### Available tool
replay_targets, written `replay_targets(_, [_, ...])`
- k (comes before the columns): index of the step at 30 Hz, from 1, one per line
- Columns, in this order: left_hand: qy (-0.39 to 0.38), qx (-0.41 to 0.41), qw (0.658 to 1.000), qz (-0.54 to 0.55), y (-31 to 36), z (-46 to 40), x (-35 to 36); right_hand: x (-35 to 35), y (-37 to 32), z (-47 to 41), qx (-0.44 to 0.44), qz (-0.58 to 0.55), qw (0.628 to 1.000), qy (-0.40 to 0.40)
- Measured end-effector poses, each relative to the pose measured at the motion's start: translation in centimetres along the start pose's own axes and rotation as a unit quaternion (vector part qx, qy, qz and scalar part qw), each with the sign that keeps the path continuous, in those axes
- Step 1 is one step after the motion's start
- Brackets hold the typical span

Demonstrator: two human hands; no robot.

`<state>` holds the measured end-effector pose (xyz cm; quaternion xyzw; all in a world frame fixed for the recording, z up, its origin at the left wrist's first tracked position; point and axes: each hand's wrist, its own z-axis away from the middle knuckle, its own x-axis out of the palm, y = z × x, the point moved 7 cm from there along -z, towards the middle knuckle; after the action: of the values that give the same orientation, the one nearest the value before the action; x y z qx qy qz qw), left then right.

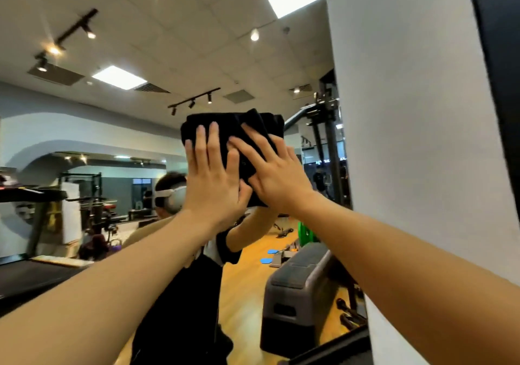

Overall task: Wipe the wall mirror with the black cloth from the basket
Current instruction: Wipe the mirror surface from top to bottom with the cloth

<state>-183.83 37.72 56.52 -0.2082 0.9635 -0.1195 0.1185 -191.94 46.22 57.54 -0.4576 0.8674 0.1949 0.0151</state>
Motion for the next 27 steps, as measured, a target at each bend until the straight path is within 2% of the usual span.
replay_targets(5, [-0.002,0.029,1.0,0.0,7.4,-4.3,4.0,-0.3,8.5,2.8,0.054,-0.001,0.999,0.008])
replay_targets(10, [-0.004,0.053,0.999,-0.001,10.9,-5.1,5.4,0.0,11.7,5.2,0.095,0.0,0.995,0.011])
replay_targets(15, [-0.025,0.087,0.996,0.014,12.8,-3.4,5.8,0.3,11.8,8.6,0.146,-0.024,0.989,0.007])
replay_targets(21, [-0.072,0.148,0.985,0.057,15.8,2.2,7.5,1.1,10.0,16.7,0.198,-0.072,0.977,-0.027])
replay_targets(27, [-0.113,0.193,0.973,0.056,13.7,7.5,6.9,1.4,4.7,20.1,0.224,-0.105,0.966,-0.075])
